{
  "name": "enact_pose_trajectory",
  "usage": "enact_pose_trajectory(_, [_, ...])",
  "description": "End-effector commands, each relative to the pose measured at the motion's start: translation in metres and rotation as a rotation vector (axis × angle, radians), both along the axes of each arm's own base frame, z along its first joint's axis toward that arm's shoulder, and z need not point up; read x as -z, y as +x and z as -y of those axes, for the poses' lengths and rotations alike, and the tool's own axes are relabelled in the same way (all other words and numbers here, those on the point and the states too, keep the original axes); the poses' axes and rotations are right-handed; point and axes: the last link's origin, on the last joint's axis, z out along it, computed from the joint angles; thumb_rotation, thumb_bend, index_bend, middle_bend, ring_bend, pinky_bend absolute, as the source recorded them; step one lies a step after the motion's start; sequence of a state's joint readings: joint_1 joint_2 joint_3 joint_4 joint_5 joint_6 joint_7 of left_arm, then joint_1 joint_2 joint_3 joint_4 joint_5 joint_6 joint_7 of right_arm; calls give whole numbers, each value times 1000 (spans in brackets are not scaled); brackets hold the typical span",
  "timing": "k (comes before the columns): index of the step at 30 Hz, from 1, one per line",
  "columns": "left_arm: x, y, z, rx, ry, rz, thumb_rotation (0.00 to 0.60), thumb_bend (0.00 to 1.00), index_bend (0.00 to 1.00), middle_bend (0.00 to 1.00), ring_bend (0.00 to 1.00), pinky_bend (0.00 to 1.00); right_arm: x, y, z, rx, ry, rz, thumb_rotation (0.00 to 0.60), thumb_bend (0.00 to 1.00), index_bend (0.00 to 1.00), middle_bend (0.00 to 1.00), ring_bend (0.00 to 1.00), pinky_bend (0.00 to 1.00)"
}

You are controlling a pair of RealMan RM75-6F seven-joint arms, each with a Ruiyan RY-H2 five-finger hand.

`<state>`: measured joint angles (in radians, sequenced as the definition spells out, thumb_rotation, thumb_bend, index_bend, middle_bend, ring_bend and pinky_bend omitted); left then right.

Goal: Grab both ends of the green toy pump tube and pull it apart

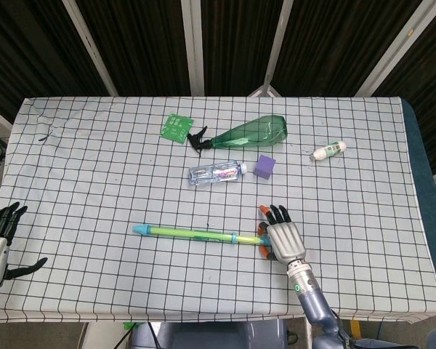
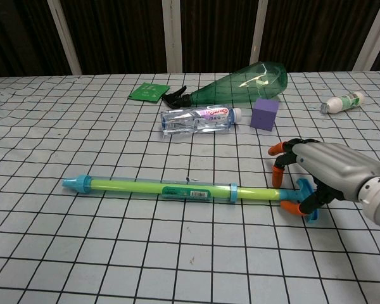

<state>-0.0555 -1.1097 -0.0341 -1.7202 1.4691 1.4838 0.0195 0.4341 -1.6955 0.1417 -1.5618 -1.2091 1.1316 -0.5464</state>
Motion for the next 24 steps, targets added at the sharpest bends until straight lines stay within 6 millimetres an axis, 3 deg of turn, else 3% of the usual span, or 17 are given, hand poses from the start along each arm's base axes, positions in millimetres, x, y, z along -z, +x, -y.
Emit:
enact_pose_trajectory(1, [0, 0, 0, 1, -2, -1, 600, 70, 0, 0, 0, 0, 0, -1, 0, 1, 3, -5, 600, 388, 562, 161, 0, 0])
enact_pose_trajectory(7, [0, 1, 0, 0, 1, 1, 600, 70, 0, 0, 0, 0, 0, -3, -1, 0, 8, -6, 600, 407, 620, 178, 0, 0])
enact_pose_trajectory(17, [0, 5, -6, 8, -9, -10, 600, 70, 0, 0, 0, 0, -6, -2, 1, -23, 6, 0, 600, 407, 624, 178, 0, 0])
enact_pose_trajectory(24, [0, 22, -33, 39, -69, -61, 600, 123, 47, 0, 0, 0, -11, -2, 5, -28, 5, 1, 600, 407, 624, 178, 0, 0])
